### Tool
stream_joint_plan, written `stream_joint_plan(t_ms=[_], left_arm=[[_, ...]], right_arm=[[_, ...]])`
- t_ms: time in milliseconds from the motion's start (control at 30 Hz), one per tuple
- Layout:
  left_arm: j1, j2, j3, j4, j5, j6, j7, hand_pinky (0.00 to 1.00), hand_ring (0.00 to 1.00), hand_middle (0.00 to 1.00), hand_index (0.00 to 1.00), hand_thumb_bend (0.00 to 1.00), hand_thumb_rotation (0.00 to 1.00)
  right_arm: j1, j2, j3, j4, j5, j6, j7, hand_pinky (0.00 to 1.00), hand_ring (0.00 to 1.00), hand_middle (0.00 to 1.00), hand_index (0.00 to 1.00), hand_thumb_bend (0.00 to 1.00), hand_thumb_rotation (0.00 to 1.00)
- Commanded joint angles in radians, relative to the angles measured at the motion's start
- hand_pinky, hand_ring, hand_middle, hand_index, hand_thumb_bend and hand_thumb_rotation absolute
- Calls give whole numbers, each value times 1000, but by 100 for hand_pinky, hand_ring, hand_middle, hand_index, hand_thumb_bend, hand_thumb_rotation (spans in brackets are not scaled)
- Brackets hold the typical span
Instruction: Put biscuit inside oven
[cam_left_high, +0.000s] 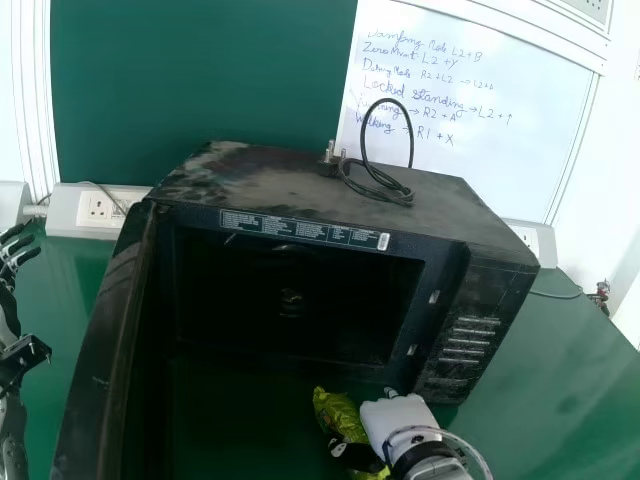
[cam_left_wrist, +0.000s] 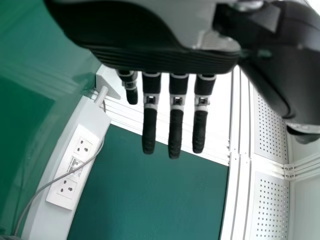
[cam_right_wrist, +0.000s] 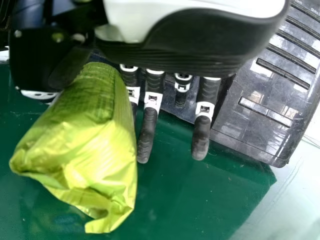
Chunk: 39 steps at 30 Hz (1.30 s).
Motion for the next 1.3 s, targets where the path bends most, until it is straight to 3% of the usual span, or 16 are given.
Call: stream_joint_plan(t_ms=[0, 233, 300, 400, 533, 667, 767, 967, 1100, 1233, 1267], left_arm=[[-14, -1, -4, -16, -4, 10, 7, 57, 58, 60, 64, 91, 85], [-13, -1, -4, -15, -3, 5, 2, 56, 58, 60, 64, 90, 86], [-12, -1, -5, -15, -2, 4, 1, 56, 58, 60, 64, 90, 86], [-12, -1, -4, -15, -3, 5, 3, 56, 58, 60, 64, 90, 86], [-11, 0, -3, -13, -6, 2, -3, 56, 58, 60, 64, 90, 86], [-13, 0, -4, -9, -1, 3, 1, 57, 59, 61, 64, 91, 86], [-13, -1, -5, -7, 1, -1, 1, 56, 58, 60, 64, 90, 86], [-12, -6, -6, -15, 2, 6, 10, 56, 58, 60, 64, 90, 86], [-9, -7, -6, -20, 0, 8, 10, 56, 58, 60, 64, 90, 85], [-8, -5, -6, -12, 2, 0, 6, 57, 58, 60, 64, 91, 85], [-8, -4, -6, -11, 2, -2, 5, 57, 58, 60, 64, 90, 85]], right_arm=[[17, 6, 11, 15, 5, 7, -2, 27, 29, 47, 62, 57, 0], [22, 2, 8, 4, 28, 9, -20, 31, 32, 47, 61, 57, 0], [22, 1, 0, -9, 48, 9, -26, 31, 31, 47, 52, 54, 0], [28, -1, -16, -45, 82, 9, -48, 31, 30, 47, 49, 53, 0], [17, -5, -33, -100, 105, 11, -30, 35, 35, 48, 49, 53, 0], [-18, -5, -54, -152, 124, 7, -21, 32, 31, 47, 49, 53, 0], [-55, 6, -64, -176, 122, 13, 2, 38, 37, 42, 52, 53, 0], [-108, 24, -85, -188, 150, 23, 11, 43, 42, 42, 53, 52, 0], [-138, 30, -90, -176, 153, 20, 2, 35, 36, 44, 51, 53, 0], [-175, 39, -88, -155, 154, 24, 3, 20, 25, 47, 49, 53, 0], [-186, 39, -88, -146, 156, 25, 2, 21, 25, 47, 49, 53, 0]])
